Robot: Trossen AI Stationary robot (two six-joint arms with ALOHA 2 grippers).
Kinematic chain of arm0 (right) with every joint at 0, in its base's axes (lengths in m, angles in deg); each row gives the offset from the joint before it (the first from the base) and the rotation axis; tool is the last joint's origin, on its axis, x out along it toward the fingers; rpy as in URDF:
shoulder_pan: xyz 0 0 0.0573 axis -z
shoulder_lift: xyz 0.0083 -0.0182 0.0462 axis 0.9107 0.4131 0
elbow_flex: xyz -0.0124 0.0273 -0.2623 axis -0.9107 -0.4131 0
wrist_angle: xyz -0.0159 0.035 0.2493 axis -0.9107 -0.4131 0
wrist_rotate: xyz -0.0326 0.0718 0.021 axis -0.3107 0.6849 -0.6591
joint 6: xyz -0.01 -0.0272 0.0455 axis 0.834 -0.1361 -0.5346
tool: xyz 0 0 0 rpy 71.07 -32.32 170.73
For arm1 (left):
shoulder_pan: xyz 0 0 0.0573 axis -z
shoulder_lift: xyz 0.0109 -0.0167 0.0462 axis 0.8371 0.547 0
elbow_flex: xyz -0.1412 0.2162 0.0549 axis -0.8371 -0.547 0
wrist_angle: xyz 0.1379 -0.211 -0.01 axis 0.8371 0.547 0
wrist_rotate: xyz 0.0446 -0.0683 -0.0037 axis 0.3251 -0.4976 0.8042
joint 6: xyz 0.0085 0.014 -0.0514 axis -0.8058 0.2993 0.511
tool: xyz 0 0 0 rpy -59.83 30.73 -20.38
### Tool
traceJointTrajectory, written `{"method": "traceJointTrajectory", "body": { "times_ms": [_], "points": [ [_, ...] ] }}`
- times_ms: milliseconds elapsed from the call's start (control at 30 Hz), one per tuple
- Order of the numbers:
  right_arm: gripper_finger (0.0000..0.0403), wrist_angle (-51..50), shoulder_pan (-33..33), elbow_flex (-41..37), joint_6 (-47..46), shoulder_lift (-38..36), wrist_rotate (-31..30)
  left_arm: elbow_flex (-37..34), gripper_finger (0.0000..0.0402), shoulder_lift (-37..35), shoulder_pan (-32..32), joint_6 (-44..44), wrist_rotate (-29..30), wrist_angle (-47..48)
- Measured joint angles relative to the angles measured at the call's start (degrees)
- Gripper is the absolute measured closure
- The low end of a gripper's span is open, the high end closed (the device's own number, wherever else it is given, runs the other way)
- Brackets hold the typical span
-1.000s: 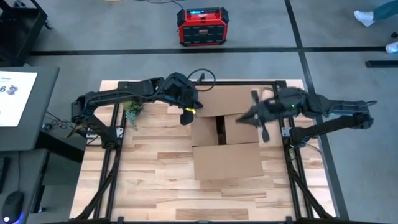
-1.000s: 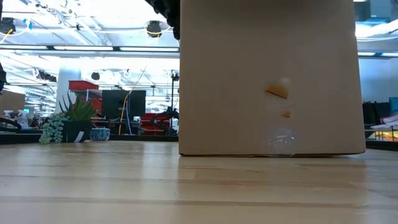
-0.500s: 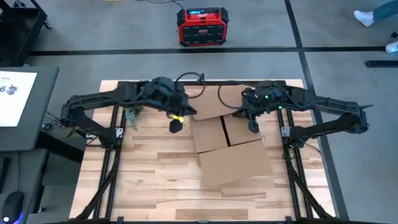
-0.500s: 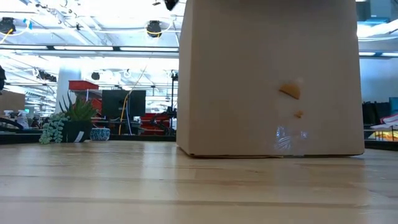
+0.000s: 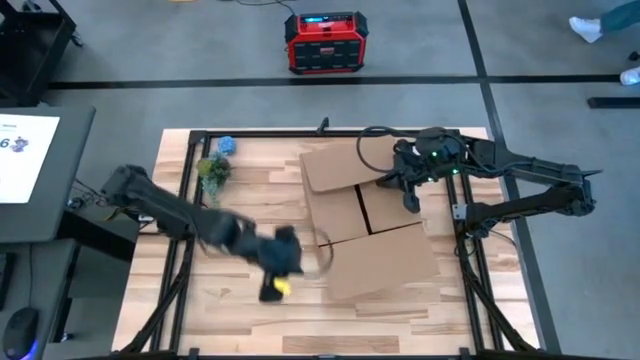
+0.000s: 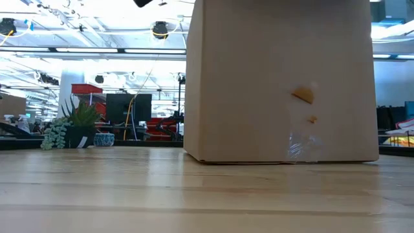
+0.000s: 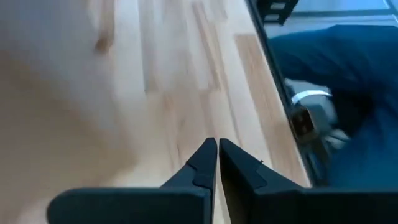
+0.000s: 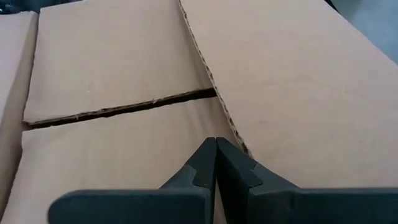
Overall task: Wrap mug
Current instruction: Close the cardboard box
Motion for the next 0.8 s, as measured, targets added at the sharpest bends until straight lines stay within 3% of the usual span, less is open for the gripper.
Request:
{"method": "traceJointTrajectory", "body": {
  "times_ms": [133, 267, 400, 800],
  "points": [
    [0.0403, 0.0, 0.0, 0.0, 0.0, 0.0, 0.1, -1.8, 0.0402, 8.5, 5.1, -5.7, 13.4, -16.9],
    [0.0403, 0.0, 0.0, 0.0, -0.1, 0.0, 0.2, -0.5, 0.0402, 15.3, 7.1, -18.7, 26.8, -39.4],
    [0.0403, -0.1, 0.0, 0.0, -0.2, 0.0, 0.2, 2.0, 0.0402, 17.7, 8.0, -33.5, 32.0, -54.8],
    [0.0403, 2.0, 0.0, 0.1, -0.3, -0.8, 0.5, 4.0, 0.0402, 17.4, 6.9, -64.0, 49.1, -82.5]
  ]
}}
